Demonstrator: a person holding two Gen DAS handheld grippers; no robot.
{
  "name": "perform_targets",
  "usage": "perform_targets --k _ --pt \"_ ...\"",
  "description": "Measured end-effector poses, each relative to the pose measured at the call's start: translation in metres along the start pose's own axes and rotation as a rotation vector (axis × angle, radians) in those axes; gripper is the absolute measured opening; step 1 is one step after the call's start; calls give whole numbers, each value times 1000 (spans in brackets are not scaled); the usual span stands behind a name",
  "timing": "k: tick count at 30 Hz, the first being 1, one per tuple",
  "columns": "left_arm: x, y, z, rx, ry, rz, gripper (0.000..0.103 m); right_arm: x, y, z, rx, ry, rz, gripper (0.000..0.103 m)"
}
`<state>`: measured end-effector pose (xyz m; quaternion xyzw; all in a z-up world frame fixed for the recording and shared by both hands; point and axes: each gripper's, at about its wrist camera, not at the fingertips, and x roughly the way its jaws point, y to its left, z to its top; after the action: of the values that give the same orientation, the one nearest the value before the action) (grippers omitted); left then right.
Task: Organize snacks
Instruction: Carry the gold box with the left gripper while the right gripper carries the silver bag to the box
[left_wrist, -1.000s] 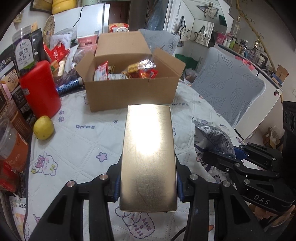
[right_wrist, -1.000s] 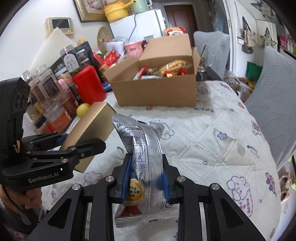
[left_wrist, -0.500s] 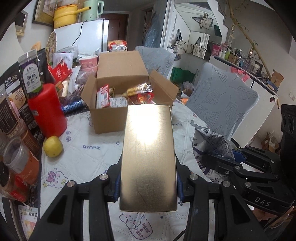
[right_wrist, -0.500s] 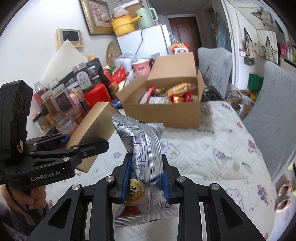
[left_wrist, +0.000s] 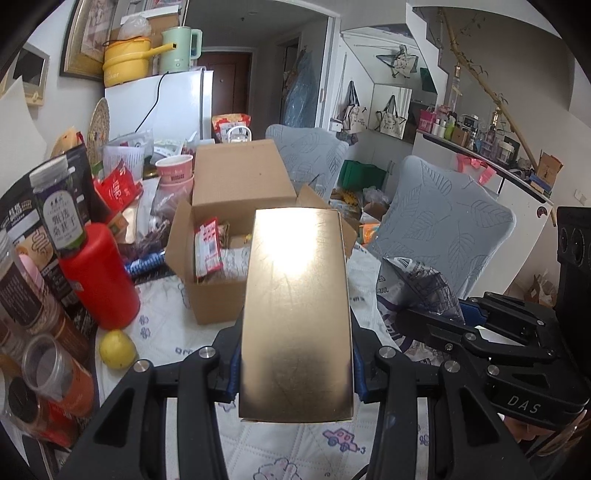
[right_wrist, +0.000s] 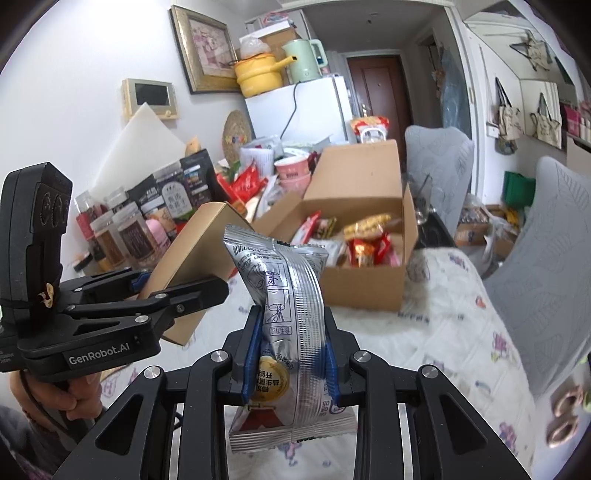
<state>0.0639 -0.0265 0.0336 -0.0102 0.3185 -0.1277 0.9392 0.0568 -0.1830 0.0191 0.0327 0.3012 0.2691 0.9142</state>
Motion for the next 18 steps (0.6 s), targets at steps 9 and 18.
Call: perform_targets --k 9,18 --pt "11 4 42 40 -71 -7 44 13 -7 44 -33 -56 -4 29" --pt "35 17 84 59 -129 -8 44 38 -22 81 -52 -83 -11 29"
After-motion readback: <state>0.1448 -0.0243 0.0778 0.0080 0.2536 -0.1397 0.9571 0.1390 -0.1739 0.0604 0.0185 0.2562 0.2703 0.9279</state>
